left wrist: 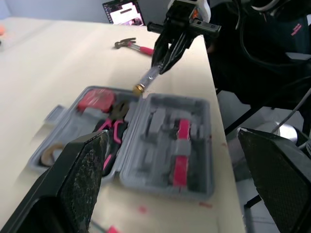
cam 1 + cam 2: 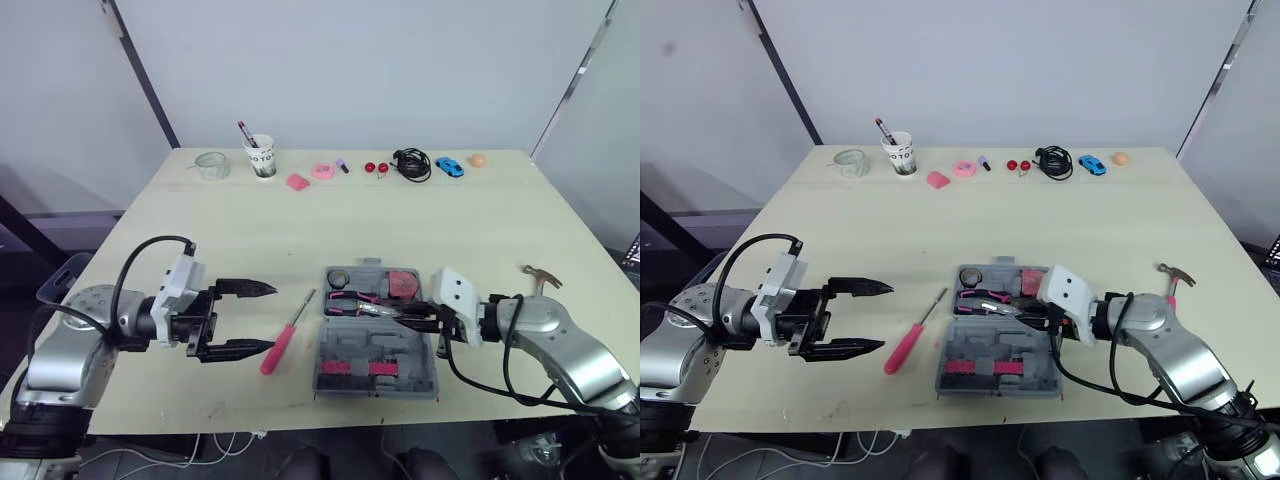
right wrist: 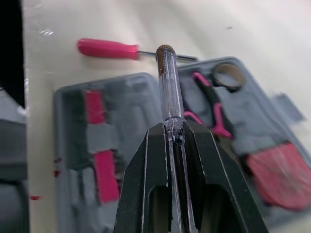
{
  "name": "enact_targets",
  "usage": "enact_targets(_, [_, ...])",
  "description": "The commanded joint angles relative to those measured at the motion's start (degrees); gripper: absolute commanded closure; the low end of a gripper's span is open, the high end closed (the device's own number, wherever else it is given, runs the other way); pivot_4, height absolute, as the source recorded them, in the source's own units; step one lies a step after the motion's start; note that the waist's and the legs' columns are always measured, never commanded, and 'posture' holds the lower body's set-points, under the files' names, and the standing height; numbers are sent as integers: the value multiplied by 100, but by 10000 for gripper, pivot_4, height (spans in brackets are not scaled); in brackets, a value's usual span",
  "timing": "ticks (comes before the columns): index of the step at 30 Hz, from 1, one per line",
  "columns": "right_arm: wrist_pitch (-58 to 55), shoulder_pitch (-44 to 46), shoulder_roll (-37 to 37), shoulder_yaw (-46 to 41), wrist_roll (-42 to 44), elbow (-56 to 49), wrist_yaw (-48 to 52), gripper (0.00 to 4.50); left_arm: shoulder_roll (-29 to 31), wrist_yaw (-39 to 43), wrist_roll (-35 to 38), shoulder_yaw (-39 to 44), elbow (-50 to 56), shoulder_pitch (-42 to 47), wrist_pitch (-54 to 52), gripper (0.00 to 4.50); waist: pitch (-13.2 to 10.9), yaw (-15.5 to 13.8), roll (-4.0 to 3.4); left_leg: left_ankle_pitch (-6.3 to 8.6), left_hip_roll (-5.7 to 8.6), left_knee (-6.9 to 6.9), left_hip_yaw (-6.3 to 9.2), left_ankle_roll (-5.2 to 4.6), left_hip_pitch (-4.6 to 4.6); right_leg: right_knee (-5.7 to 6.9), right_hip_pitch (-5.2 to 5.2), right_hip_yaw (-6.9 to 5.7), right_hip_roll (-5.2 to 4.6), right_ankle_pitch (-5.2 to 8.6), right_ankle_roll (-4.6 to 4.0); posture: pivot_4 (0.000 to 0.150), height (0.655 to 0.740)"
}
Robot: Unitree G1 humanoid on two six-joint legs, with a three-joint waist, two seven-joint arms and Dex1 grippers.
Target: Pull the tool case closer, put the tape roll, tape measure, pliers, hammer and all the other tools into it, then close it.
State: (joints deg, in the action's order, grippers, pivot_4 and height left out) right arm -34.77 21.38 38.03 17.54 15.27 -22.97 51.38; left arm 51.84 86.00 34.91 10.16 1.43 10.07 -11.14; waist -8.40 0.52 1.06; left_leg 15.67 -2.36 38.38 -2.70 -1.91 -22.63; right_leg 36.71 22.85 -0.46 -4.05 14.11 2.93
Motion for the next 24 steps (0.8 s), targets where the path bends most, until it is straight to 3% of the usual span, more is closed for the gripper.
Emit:
enact_targets(1, [-300, 569, -67, 634, -417, -2, 87, 44623, 92, 262, -145, 109, -324, 59, 326, 0, 0, 9, 1, 0, 0, 1, 1, 0, 0, 1, 0, 0, 0, 0, 0, 1500, 7400])
enact_targets(10, [-351, 1215, -527, 1631, -1300, 603, -45, 44623, 111, 366, -232, 150, -595, -15, 480, 0, 3, 12, 11, 0, 0, 1, 2, 0, -10, 2, 8, -5, -1, -1, 2, 1500, 7400])
enact_targets(24, [61, 1393, -996, 2060, -2080, 1391, -59, 44623, 95, 369, -292, 188, -705, -76, 571, 0, 5, 15, 14, 0, -1, 0, -1, 0, -14, 8, 18, -4, 1, -11, 20, 1500, 7400])
